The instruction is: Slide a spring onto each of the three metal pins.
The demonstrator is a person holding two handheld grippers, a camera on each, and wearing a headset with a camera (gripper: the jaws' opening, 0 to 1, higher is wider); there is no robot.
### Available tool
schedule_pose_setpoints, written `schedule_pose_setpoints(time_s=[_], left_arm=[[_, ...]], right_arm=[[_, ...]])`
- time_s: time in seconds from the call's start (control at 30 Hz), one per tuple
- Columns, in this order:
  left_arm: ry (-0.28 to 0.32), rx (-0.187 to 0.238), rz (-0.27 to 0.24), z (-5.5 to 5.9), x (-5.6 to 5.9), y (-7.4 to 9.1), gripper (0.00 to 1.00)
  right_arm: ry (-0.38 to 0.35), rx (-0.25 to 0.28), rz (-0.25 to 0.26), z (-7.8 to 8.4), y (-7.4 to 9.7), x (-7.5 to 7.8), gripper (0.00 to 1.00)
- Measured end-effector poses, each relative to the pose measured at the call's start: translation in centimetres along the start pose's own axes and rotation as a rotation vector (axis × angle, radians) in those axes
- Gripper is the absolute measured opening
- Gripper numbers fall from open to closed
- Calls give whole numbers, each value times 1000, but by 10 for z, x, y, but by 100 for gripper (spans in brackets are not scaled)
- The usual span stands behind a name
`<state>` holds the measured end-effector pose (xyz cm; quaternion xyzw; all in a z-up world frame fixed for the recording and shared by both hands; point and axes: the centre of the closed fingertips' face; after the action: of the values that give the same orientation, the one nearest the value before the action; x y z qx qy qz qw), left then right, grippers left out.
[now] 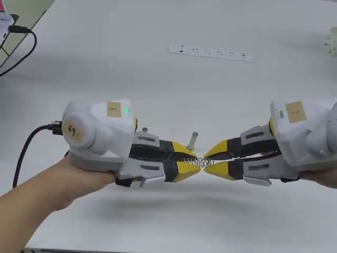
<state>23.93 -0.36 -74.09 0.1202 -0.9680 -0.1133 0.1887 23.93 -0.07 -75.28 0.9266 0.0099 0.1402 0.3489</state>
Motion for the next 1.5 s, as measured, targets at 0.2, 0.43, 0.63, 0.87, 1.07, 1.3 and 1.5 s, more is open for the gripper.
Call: schedule_pose_setpoints(time_s=[0.2, 0.43, 0.63, 0.87, 1.07, 1.3, 1.5], left_arm=[[15, -7, 16, 3, 2, 0, 3], [23, -10, 22, 4, 2, -1, 3], [21, -2, 21, 2, 1, 1, 3], [16, -2, 10, 4, -2, 3, 3], [10, -9, 5, 6, -3, 5, 3], [0, -16, 1, 8, -3, 3, 3], [-25, -33, -4, 10, -1, 2, 2]], right_arm=[[-26, 24, -5, -3, 4, -2, 7], [-17, 40, -6, -8, 9, -1, 7], [-9, 58, -7, -15, 13, 3, 7], [-1, 83, -6, -22, 11, 4, 7], [-2, 106, -5, -29, 9, 4, 7], [-36, 157, 7, -41, 9, 5, 8], [-64, 184, 18, -47, 7, 5, 7]])
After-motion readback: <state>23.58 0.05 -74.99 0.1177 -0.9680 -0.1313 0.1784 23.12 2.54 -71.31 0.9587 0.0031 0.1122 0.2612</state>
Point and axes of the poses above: the centre of the closed fingertips' face, and the gripper's own axes: y roughly backward along the fingers, x roughly to its right, z roughly out of its underside, and after that the axes turned 13 degrees about y, right-handed
